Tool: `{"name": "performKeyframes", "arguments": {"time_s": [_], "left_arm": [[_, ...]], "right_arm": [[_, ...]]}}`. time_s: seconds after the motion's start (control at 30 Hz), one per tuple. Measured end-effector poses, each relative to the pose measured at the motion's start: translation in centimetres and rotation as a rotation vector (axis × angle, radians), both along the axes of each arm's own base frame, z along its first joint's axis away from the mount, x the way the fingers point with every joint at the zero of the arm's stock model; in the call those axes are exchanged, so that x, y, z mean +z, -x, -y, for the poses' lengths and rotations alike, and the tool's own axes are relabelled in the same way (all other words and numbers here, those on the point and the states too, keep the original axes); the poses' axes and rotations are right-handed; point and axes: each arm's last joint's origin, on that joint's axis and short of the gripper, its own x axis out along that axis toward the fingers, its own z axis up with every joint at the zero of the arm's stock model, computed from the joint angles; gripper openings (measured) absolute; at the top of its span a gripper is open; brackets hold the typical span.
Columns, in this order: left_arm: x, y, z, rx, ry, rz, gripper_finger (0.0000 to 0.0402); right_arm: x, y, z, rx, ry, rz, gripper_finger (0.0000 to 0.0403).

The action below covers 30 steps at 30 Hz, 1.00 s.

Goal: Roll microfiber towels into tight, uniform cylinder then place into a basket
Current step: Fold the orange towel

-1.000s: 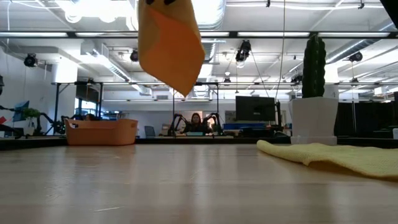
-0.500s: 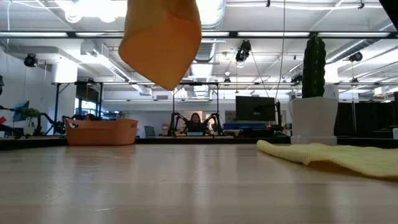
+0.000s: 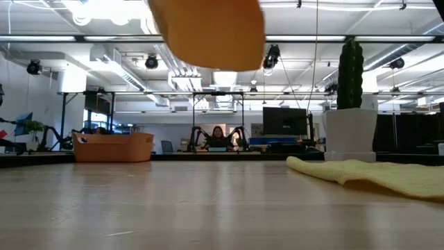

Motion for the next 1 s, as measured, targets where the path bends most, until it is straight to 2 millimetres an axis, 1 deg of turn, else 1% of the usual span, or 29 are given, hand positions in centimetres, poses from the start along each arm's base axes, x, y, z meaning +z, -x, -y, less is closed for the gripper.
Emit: {"name": "performKeyframes", "arguments": {"time_s": [0.13, 0.27, 0.37, 0.43, 0.53, 0.63, 0.73, 0.83, 1.0], "left_arm": [[-0.2, 0.4, 0.1, -0.008, -0.025, -0.020, 0.0000], [0.0, 0.7, 0.5, -0.082, -0.036, -0.005, 0.0000], [0.1, 0.9, 0.7, -0.161, -0.037, 0.011, 0.0000], [0.3, 0.9, 0.9, -0.202, -0.041, 0.028, 0.0000], [0.5, 1.0, 0.9, -0.218, -0.040, 0.046, 0.0000], [0.7, 1.0, 1.0, -0.244, -0.048, 0.073, 0.0000], [1.1, 1.2, 1.2, -0.308, -0.065, 0.114, 0.0000], [1.6, 1.5, 1.4, -0.355, -0.087, 0.160, 0.0000], [2.1, 1.9, 1.6, -0.352, -0.089, 0.210, 0.0000]], "right_arm": [[2.7, 2.3, 0.5, 0.018, -0.033, 0.097, 0.0226], [5.2, 4.6, 1.2, 0.143, -0.122, 0.225, 0.0226], [7.1, 6.5, 2.0, 0.218, -0.177, 0.309, 0.0226], [8.1, 7.6, 2.8, 0.263, -0.199, 0.337, 0.0226], [9.0, 8.5, 3.9, 0.315, -0.223, 0.363, 0.0226], [9.3, 8.8, 4.8, 0.362, -0.247, 0.376, 0.0226], [9.4, 8.7, 5.3, 0.432, -0.289, 0.394, 0.0226], [9.3, 8.4, 5.6, 0.533, -0.343, 0.404, 0.0226], [8.8, 7.4, 6.3, 0.668, -0.457, 0.432, 0.0226]]}}
